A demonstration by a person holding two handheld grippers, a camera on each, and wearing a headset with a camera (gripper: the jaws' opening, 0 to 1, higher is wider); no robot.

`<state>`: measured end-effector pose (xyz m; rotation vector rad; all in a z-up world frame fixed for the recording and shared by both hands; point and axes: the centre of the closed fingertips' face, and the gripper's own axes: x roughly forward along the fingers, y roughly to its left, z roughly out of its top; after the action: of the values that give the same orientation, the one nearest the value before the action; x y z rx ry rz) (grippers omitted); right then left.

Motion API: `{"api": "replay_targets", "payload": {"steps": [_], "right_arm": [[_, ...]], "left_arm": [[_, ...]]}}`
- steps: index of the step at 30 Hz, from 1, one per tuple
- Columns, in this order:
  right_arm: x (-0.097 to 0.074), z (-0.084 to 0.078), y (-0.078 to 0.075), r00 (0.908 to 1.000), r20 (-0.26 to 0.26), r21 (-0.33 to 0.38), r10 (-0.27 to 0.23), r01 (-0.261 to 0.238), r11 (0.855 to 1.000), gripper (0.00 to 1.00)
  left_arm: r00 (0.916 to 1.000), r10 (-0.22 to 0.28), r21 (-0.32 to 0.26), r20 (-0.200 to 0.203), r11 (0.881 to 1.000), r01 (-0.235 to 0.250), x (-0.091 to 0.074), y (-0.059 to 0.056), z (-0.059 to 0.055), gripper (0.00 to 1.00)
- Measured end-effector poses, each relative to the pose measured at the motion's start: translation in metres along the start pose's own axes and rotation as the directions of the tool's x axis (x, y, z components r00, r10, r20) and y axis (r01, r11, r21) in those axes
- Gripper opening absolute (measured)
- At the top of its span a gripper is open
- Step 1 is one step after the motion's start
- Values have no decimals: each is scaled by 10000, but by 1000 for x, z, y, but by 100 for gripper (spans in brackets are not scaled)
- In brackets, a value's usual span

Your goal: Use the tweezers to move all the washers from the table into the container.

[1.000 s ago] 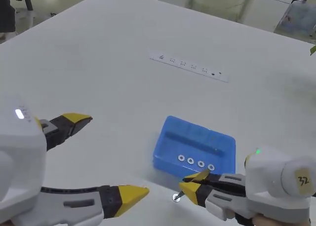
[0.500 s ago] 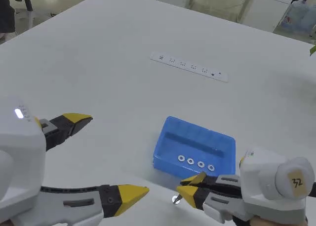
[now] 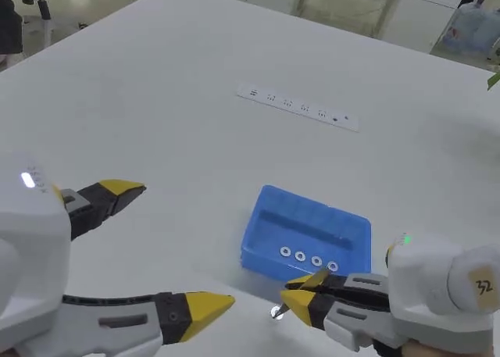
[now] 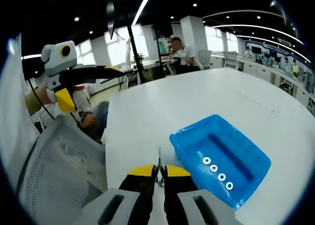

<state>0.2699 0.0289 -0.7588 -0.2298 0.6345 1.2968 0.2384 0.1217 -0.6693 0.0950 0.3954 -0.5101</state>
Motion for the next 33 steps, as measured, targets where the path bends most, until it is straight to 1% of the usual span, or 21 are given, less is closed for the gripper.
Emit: {"api": "replay_targets", "payload": {"steps": [5,12,15,16,20,25,28,33], "right_arm": [[-9,15,0,9991,429,108,-18,13,9999,2],[-18,31,-4,9966,809,82,-123,117,9999,2],[-22,39,-6,9947,1017,80,-144,136,9999,2],[-23,43,-6,9932,1161,120,-114,101,9999,2],[-25,56,-9,9890,1476,102,-114,100,9999,2],[-23,69,-17,9824,1854,208,-210,174,9996,2],[-19,75,-25,9812,1900,280,-338,290,9992,2],[-10,80,-34,9794,1984,412,-371,295,9987,2]], "left_arm": [[10000,-29,2,6,10000,29,0,-1,1,85],[10000,-72,38,1,10000,72,1,-2,1,85],[10000,-95,36,-6,9999,95,1,-3,2,85],[10000,-97,44,-8,9999,97,1,-3,2,85],[9999,-109,53,-12,9999,109,1,-3,2,85],[9999,-100,42,-30,9999,101,1,-3,1,85],[10000,-46,38,-35,10000,46,0,-2,1,85],[10000,46,-24,-37,10000,-46,-2,1,-1,85]]}}
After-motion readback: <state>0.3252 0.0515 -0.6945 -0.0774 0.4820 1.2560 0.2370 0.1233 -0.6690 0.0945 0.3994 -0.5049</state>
